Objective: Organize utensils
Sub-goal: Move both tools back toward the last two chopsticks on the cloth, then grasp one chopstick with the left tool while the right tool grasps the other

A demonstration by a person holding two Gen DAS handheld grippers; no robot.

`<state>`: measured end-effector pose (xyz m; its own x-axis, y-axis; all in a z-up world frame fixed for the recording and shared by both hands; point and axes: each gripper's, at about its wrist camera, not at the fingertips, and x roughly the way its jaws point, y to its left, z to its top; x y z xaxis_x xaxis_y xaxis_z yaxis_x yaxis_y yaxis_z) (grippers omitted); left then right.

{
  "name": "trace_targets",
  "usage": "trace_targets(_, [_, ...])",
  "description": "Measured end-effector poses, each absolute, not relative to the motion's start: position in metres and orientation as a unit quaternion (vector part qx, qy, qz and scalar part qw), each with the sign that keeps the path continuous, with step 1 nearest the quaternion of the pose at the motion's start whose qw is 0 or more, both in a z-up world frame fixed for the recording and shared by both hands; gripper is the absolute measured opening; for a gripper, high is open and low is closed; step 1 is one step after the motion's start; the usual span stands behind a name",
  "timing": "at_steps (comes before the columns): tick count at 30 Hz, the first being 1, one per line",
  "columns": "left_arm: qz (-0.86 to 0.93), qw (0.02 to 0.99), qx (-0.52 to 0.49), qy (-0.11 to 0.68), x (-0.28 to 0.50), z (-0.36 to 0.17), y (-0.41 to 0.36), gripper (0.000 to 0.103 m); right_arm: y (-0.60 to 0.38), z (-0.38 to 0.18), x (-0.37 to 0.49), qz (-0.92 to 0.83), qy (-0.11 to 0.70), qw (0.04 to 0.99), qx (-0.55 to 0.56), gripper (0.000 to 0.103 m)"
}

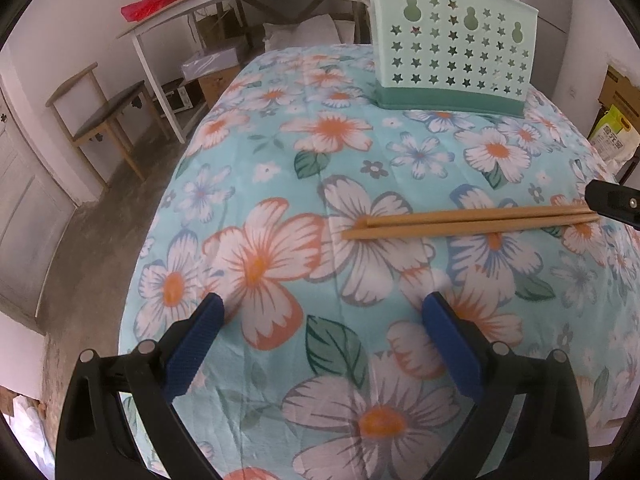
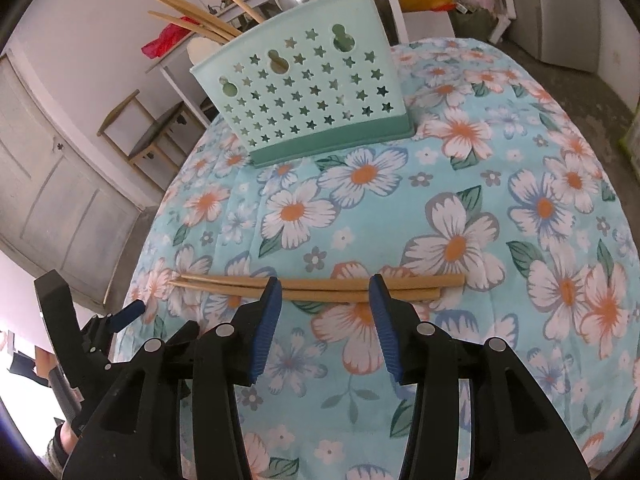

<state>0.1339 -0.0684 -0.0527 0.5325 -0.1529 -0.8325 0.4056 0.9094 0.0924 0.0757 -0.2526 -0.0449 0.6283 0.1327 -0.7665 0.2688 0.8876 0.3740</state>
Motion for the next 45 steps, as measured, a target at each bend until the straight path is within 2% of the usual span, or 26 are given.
trace_targets(22, [-0.155, 0.865, 0.140, 0.456, 0.134, -0.055, -0.070, 0.097, -0.245, -0.061, 0.092, -0.044, 0.456, 0.866, 0.201, 0.046])
trace_targets(29, [-0.170, 0.862, 0.127, 0.460, 0.135, -0.055, -0.065, 0.097, -0.238, -0.069, 0.081, -0.026, 0.484, 0.846, 0.224, 0.046])
trace_targets(36, [-0.201, 0.861, 0.115, 0.452, 0.137, -0.056, -0.059, 0.097, -0.239, -0.067, 0.065, -0.019, 0.475, 0.844, 0.247, 0.046])
trace_targets(41, [-0.249, 0.872, 0.102, 0.408, 0.131, -0.037, -0.058, 0.097, -0.260, -0.062, 0.054, -0.034, 0.450, 0.845, 0.286, 0.046])
trace_targets(43, [-0.280, 0.876, 0.114, 0.375, 0.123, -0.027, -0.064, 0.092, -0.274, -0.062, 0.047, -0.051, 0.437, 0.845, 0.304, 0.046])
trace_targets(45, [-0.311, 0.875, 0.149, 0.341, 0.115, -0.019, -0.080, 0.083, -0.287, -0.064, 0.041, -0.066, 0.426, 0.842, 0.323, 0.046])
